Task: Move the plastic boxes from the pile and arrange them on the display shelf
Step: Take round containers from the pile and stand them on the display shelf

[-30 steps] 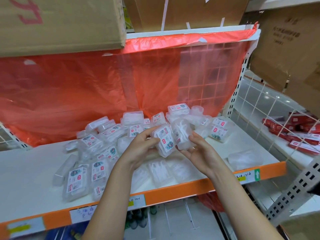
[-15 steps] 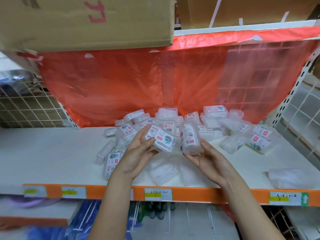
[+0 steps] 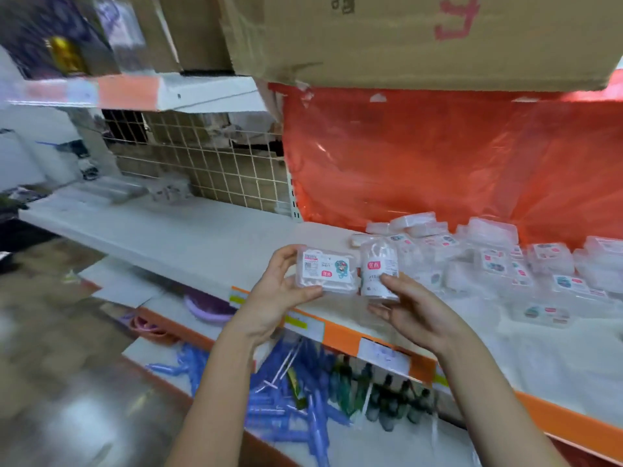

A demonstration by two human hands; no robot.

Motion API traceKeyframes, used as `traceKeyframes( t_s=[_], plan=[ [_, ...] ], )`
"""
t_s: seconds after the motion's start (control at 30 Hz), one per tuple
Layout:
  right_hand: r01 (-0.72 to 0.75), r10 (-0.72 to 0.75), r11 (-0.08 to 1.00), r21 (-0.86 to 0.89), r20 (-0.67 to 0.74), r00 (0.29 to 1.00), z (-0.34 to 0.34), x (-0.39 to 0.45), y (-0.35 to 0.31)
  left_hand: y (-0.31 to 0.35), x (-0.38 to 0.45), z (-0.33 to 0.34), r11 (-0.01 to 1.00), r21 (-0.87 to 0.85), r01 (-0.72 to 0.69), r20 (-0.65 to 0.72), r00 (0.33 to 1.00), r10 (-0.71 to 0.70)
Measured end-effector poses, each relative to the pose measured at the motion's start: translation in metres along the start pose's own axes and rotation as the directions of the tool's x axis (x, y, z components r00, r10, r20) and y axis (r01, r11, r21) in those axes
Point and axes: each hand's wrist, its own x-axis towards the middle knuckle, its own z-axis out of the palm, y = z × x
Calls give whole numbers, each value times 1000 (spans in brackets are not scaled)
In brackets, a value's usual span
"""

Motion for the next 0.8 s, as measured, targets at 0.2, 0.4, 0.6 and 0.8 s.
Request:
traceKeyframes(
  t_s=[0.2,0.4,0.6,0.8],
  plan=[
    [-32,38,998,-44,148,988,97,52,47,25,-39,-109,998,65,2,-41,999,1],
    [-101,111,994,-49,261,959,178,101,99,38,-71,-211,998,61,33,-131,991,-25],
    [-157,172,985,-74,308,936,227,150,130,41,-74,-281,990,-142,-5,-319,947,-41],
    [-158,169,986,-59,333,928,262,227,151,40,-49,-344,964,-265,-33,-372,925,-71]
  ],
)
